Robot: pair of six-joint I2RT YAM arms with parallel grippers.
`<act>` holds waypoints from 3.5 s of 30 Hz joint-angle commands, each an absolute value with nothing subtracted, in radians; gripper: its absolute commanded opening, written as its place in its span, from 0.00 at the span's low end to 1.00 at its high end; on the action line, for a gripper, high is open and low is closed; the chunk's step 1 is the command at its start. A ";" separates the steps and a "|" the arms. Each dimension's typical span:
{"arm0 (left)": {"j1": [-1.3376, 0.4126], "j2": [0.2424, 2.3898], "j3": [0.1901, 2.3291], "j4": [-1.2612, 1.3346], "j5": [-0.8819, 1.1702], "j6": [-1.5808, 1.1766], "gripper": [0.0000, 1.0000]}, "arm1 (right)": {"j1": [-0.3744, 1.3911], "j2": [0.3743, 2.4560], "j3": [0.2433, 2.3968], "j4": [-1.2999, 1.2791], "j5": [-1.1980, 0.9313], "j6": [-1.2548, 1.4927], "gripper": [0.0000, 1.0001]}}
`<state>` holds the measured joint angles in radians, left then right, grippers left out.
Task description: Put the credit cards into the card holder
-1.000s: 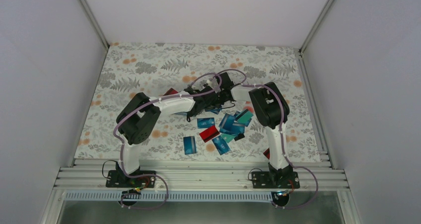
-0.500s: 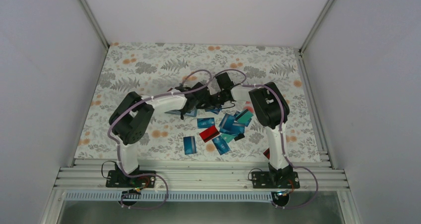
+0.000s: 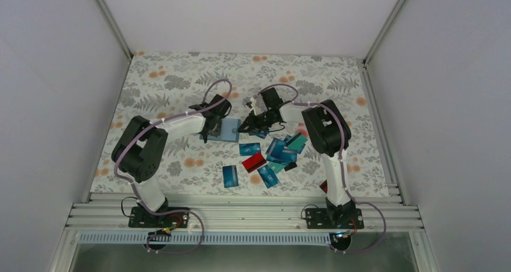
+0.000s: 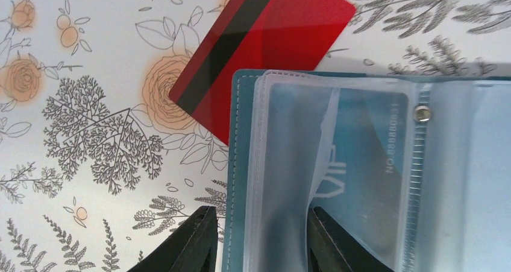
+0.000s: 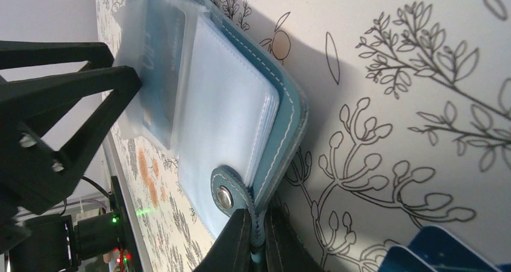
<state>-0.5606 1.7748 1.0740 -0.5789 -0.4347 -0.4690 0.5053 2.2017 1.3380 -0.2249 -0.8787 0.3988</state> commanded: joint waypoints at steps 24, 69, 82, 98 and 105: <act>-0.519 1.471 0.946 -0.475 0.070 -0.365 0.46 | 0.527 1.873 1.182 -0.479 -0.570 0.449 0.39; -0.985 1.438 0.568 -0.404 0.096 -0.679 0.42 | 0.834 1.307 0.638 -0.413 -0.419 0.774 0.45; -1.031 1.402 0.605 -0.436 0.070 -0.741 0.42 | 0.996 1.260 0.487 -0.148 -0.491 1.018 0.50; -1.039 1.370 0.549 -0.411 0.072 -0.748 0.42 | 1.172 1.436 0.447 0.157 -0.435 1.244 0.54; -1.040 1.376 0.543 -0.397 0.077 -0.742 0.42 | 1.172 1.468 0.419 0.206 -0.421 1.286 0.54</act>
